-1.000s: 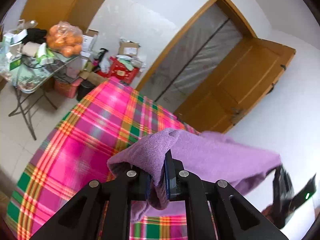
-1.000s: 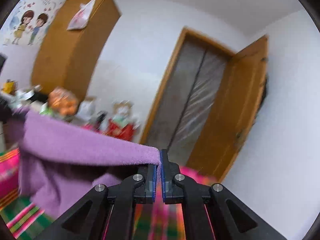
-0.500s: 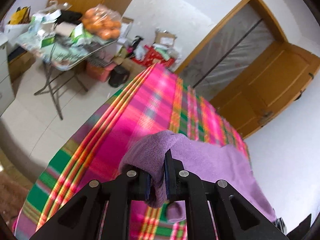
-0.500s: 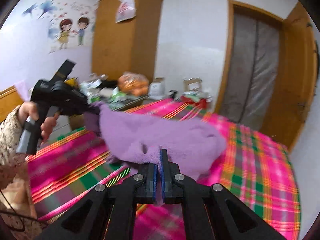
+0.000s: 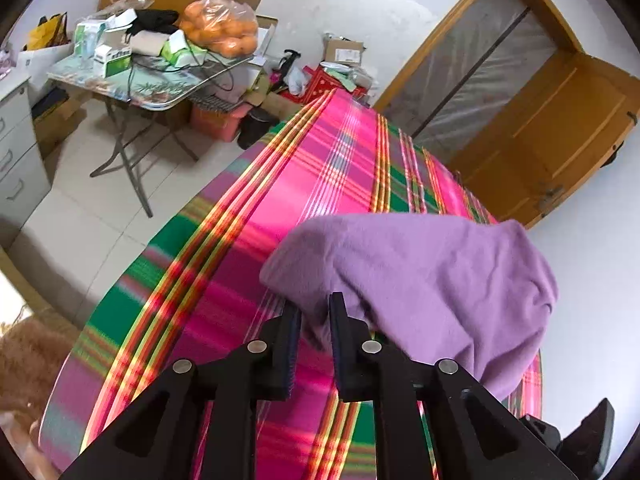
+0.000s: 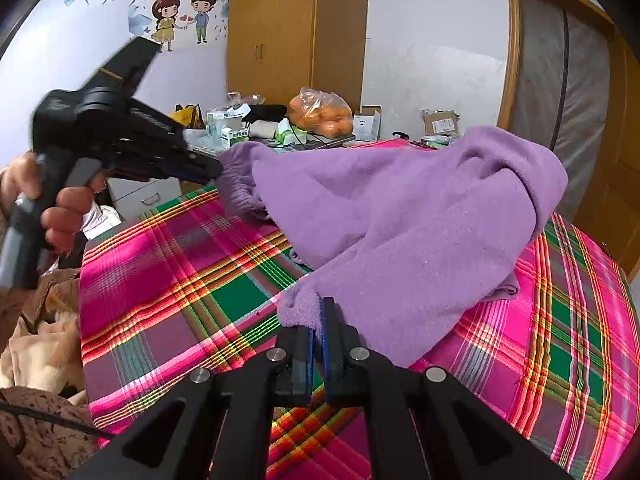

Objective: Fold clothes

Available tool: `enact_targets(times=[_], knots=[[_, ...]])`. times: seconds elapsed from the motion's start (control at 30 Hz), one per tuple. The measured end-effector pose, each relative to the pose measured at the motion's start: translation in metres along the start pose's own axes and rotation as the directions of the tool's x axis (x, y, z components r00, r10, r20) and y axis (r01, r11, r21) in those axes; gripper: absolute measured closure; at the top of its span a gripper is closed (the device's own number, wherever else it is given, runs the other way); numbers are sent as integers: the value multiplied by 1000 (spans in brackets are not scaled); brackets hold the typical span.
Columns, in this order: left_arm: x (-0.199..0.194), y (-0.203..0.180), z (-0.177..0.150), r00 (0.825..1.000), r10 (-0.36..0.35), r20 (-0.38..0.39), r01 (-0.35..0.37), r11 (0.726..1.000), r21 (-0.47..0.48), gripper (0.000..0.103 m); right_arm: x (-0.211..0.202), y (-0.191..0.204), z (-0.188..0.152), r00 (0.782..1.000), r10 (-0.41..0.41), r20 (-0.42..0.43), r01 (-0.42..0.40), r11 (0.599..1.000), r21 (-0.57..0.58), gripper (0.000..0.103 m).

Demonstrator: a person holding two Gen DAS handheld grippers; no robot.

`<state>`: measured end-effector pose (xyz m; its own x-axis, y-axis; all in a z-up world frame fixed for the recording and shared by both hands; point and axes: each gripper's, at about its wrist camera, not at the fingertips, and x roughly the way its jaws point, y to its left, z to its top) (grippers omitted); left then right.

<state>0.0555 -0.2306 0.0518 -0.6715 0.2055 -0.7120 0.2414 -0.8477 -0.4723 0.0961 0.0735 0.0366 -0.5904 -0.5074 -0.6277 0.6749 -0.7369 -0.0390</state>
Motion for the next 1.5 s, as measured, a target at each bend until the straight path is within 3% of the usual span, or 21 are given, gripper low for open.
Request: enact_targets(times=[0.1, 0.27, 0.37, 0.43, 0.53, 0.6, 0.63, 0.8, 1.03, 1.13, 1.3, 1.43, 1.5], knots=[[-14, -9, -10, 999, -25, 21, 24, 999, 26, 87, 1, -2, -3, 1000, 3, -23, -3, 1000, 13, 98], [-33, -48, -24, 995, -85, 54, 76, 986, 146, 75, 1, -4, -5, 1000, 14, -27, -13, 999, 46, 97], [-30, -83, -33, 991, -134, 23, 124, 961, 247, 71, 1, -4, -6, 999, 17, -30, -15, 997, 72, 97], [-23, -108, -39, 988, -154, -7, 149, 936, 319, 60, -2, -5, -8, 1000, 14, -27, -12, 996, 89, 96], [-11, -138, -49, 988, -147, -39, 150, 904, 400, 60, -8, -8, -12, 999, 31, -30, -27, 993, 119, 90], [-3, -157, -55, 988, -141, -60, 153, 878, 453, 60, -11, -11, -17, 998, 54, -40, -47, 989, 142, 73], [1, -167, -58, 988, -137, -71, 154, 864, 479, 60, -13, -12, -21, 997, 63, -46, -55, 987, 153, 70], [20, -195, -68, 988, -113, -106, 152, 833, 532, 60, -30, -20, -36, 998, 49, -41, -40, 983, 178, 69], [37, -205, -77, 993, -46, -107, 98, 822, 561, 60, -54, -55, -50, 999, -11, -36, 20, 965, 261, 69], [41, -207, -79, 992, -49, -116, 107, 819, 564, 60, -65, -85, -54, 999, -37, -6, 37, 933, 359, 69], [48, -209, -81, 992, -39, -122, 102, 816, 569, 60, -61, -143, -59, 999, -12, 31, -8, 810, 586, 62], [50, -209, -87, 991, -40, -125, 106, 808, 579, 60, -44, -167, -47, 1000, -1, 15, -9, 788, 616, 61], [50, -211, -90, 990, -47, -130, 116, 791, 600, 60, -31, -175, -43, 999, 47, 14, -45, 752, 657, 59]])
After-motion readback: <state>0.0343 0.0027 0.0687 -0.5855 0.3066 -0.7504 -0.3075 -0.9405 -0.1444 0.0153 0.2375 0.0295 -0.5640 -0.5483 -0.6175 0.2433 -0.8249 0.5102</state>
